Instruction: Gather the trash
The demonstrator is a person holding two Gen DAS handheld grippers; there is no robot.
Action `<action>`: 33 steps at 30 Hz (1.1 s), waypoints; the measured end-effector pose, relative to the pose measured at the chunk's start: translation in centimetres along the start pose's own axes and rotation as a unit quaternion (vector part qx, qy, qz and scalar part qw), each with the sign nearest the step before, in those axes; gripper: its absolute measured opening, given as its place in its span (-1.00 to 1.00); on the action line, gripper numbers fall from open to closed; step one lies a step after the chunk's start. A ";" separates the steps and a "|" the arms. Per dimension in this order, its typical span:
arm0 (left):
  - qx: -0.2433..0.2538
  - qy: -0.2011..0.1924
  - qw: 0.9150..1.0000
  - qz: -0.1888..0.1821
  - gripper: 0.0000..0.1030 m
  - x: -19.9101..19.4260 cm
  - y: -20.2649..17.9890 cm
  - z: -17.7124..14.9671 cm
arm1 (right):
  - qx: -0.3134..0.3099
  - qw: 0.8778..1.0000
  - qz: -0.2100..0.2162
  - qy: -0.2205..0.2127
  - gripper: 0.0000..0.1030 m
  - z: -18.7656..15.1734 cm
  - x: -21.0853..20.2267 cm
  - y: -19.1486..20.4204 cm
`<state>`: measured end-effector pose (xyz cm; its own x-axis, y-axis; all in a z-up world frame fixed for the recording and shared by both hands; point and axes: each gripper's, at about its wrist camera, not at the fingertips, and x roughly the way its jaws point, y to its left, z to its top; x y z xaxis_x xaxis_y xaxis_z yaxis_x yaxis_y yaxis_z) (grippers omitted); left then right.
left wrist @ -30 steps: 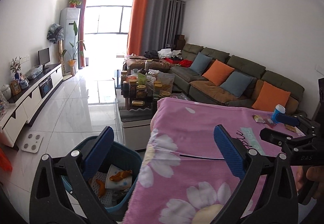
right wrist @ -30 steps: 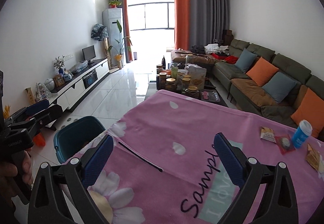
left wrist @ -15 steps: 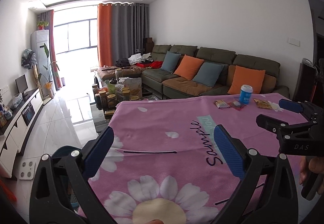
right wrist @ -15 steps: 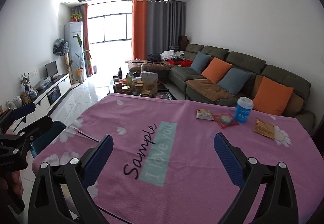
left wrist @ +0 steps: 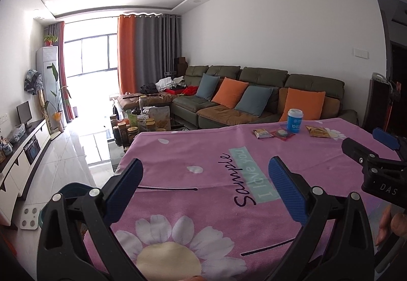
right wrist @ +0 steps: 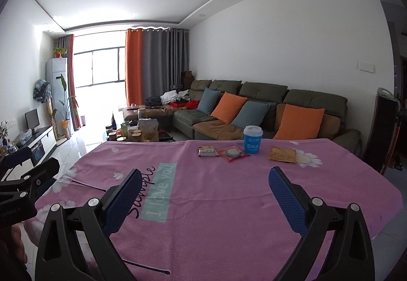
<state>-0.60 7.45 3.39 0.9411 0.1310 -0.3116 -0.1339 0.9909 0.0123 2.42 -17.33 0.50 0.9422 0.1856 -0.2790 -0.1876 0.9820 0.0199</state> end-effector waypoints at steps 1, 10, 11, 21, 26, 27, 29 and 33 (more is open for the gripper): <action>-0.005 -0.004 1.000 0.003 0.89 -0.2 0.0 -0.1 | 0.001 1.000 -0.003 -0.007 0.86 -0.1 -0.4 0.0; -0.016 -0.047 0.999 0.012 0.89 -3.2 0.3 -1.4 | -0.007 0.999 -0.001 -0.054 0.86 -1.2 -3.2 0.8; -0.017 -0.052 0.998 0.014 0.89 -3.5 0.4 -1.6 | -0.009 0.998 0.000 -0.057 0.86 -1.3 -3.4 0.9; -0.020 -0.069 0.997 0.003 0.89 -4.0 0.7 -2.2 | -0.003 0.998 0.002 -0.066 0.86 -1.5 -4.1 1.6; -0.020 -0.077 0.997 0.004 0.89 -4.2 0.7 -2.3 | -0.005 0.998 0.008 -0.063 0.86 -2.0 -4.3 2.3; -0.020 -0.075 0.997 0.003 0.89 -4.1 0.8 -2.4 | -0.007 0.998 0.010 -0.060 0.86 -2.1 -4.3 2.5; -0.020 -0.071 0.997 0.007 0.89 -3.9 0.8 -2.5 | -0.008 0.998 0.011 -0.056 0.86 -2.2 -4.1 2.6; -0.021 -0.066 0.998 0.011 0.89 -3.7 0.8 -2.5 | -0.002 0.999 0.010 -0.051 0.86 -2.1 -3.7 2.3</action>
<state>-4.95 7.72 2.15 0.9700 0.1588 -0.1840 -0.1658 0.9859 -0.0227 -2.06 -15.82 -0.43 0.9619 0.2070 -0.1786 -0.2067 0.9782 0.0207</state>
